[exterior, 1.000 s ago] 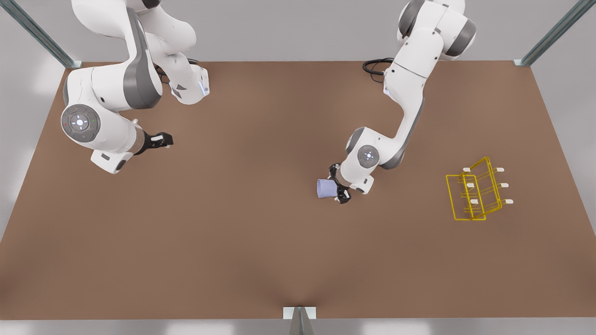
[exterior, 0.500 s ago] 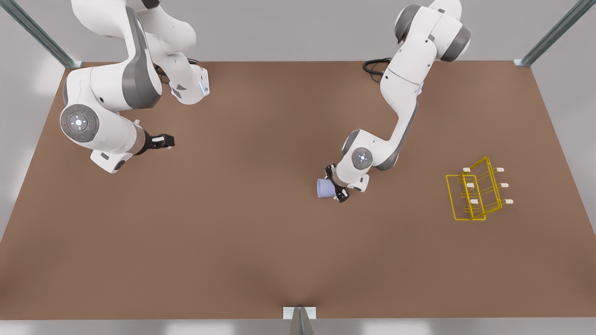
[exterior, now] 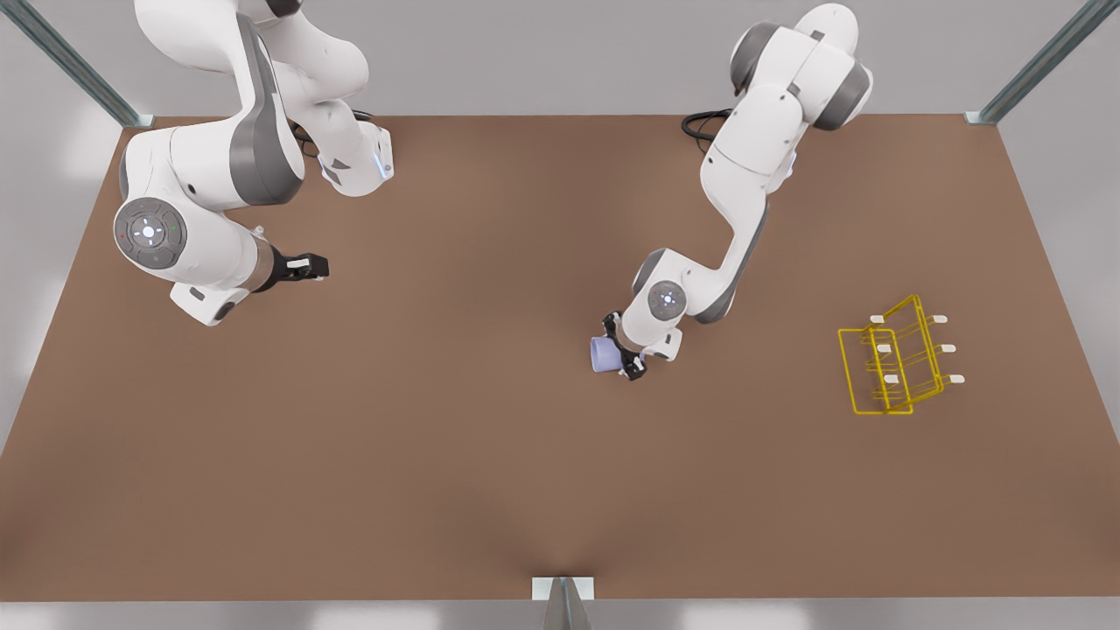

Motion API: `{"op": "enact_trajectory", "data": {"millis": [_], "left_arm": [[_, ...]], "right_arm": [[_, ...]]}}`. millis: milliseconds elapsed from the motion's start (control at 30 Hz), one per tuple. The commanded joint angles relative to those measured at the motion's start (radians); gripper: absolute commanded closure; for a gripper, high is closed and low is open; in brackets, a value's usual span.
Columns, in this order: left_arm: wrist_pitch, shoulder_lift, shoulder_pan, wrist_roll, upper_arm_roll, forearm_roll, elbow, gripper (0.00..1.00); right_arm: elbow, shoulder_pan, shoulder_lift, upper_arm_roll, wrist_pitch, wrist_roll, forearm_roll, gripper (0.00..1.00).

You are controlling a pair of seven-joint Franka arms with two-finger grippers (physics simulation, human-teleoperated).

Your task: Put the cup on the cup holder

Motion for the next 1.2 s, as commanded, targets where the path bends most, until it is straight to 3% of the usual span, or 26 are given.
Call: {"op": "enact_trajectory", "data": {"millis": [0, 167, 200, 267, 300, 333, 367, 400, 500, 567, 667, 1133, 1167], "left_arm": [[0.019, 0.002, 0.0, -0.017, 0.0, 0.0, 0.001, 0.16], [-0.015, -0.014, 0.008, -0.022, 0.003, -0.012, 0.03, 0.16], [-0.139, -0.022, 0.012, -0.028, 0.015, -0.014, 0.082, 0.15], [-0.722, -0.082, 0.002, -0.027, 0.167, 0.127, 0.284, 0.15], [-0.857, -0.088, -0.19, 0.013, 0.432, 0.228, 0.325, 0.15], [-0.911, -0.077, -0.483, 0.18, 0.82, 0.236, 0.297, 0.15], [-0.945, -0.047, -0.656, 0.346, 1.069, 0.244, 0.274, 0.15], [-0.954, 0.002, -0.741, 0.466, 1.19, 0.32, 0.233, 0.15], [-0.948, 0.117, -0.756, 0.457, 1.209, 0.69, 0.131, 0.15], [-0.824, 0.217, -0.884, 0.463, 1.328, 0.79, -0.028, 0.15], [-0.803, 0.245, -0.913, 0.457, 1.342, 0.933, -0.137, 0.16], [-0.563, 0.357, -0.695, 0.299, 1.287, 1.017, -0.159, 0.15], [-0.561, 0.357, -0.696, 0.3, 1.287, 1.018, -0.159, 0.11]], "right_arm": [[0.0, 0.0, -0.001, 0.0, 0.0, 0.019, 0.002, 0.0], [0.0, 0.0, 0.0, 0.0, 0.004, 0.013, 0.002, 0.0], [0.0, 0.0, 0.002, 0.0, 0.004, 0.013, 0.002, 0.0], [0.0, 0.0, 0.005, 0.0, 0.006, 0.013, 0.002, 0.0], [0.0, 0.0, 0.005, 0.0, 0.006, 0.013, 0.002, 0.0], [0.0, 0.0, 0.005, 0.0, 0.006, 0.013, 0.002, 0.0], [0.0, 0.0, 0.005, 0.0, 0.006, 0.013, 0.002, 0.0], [0.0, 0.0, 0.005, 0.0, 0.006, 0.013, 0.002, 0.0], [0.0, -0.001, 0.005, 0.0, 0.006, 0.011, 0.014, 0.0], [0.0, -0.001, 0.005, 0.0, 0.006, 0.011, 0.014, 0.0], [0.0, -0.001, 0.006, 0.0, 0.006, 0.011, 0.014, 0.0], [0.0, -0.005, 0.012, 0.0, 0.006, 0.011, 0.016, 0.0], [0.0, -0.005, 0.014, 0.0, 0.006, 0.011, 0.017, 0.0]]}}
